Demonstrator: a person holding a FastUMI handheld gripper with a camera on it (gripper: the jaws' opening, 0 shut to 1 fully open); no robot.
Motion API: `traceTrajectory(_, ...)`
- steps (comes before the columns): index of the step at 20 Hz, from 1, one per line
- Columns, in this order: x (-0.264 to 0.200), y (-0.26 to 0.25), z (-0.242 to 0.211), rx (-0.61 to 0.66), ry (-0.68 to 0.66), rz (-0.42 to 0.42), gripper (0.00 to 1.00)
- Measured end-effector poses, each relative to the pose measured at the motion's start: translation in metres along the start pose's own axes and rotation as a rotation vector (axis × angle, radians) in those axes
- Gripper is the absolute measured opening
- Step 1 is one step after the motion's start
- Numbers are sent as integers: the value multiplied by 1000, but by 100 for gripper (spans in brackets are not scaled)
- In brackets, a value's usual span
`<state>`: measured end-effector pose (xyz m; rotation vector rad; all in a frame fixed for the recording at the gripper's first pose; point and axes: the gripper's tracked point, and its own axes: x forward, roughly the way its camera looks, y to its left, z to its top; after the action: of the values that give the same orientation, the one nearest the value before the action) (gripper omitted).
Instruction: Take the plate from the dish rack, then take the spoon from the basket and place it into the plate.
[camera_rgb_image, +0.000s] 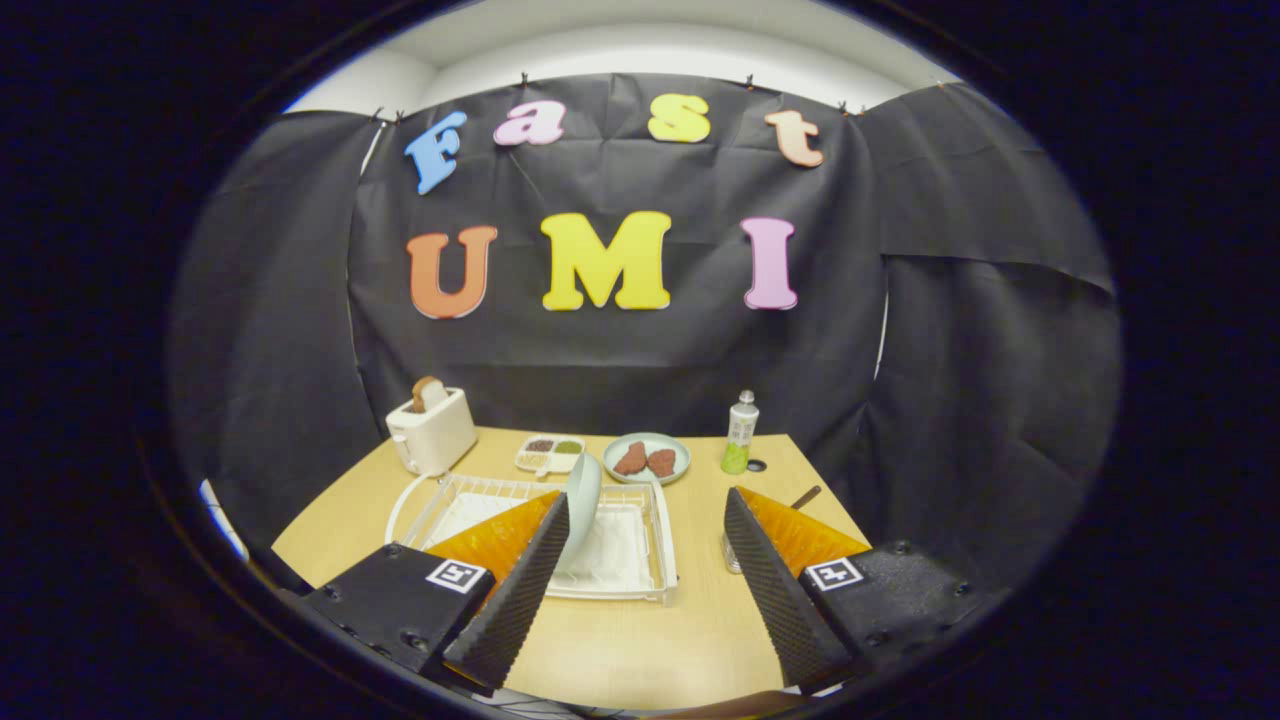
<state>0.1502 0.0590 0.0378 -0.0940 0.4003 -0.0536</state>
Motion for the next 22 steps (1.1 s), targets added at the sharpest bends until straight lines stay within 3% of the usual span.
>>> traceTrajectory(2,30,4,8,-13,104,-31,100)
traceTrajectory(7,112,37,16,-57,288,-6,100)
traceTrajectory(10,151,52,8,-137,432,-38,99)
traceTrajectory(12,172,49,0,-207,539,-96,93)
traceTrajectory(16,201,50,14,-290,551,-213,86)
traceTrajectory(21,210,64,6,-349,632,-312,52)
traceTrajectory(22,211,64,1,-357,661,-325,50)
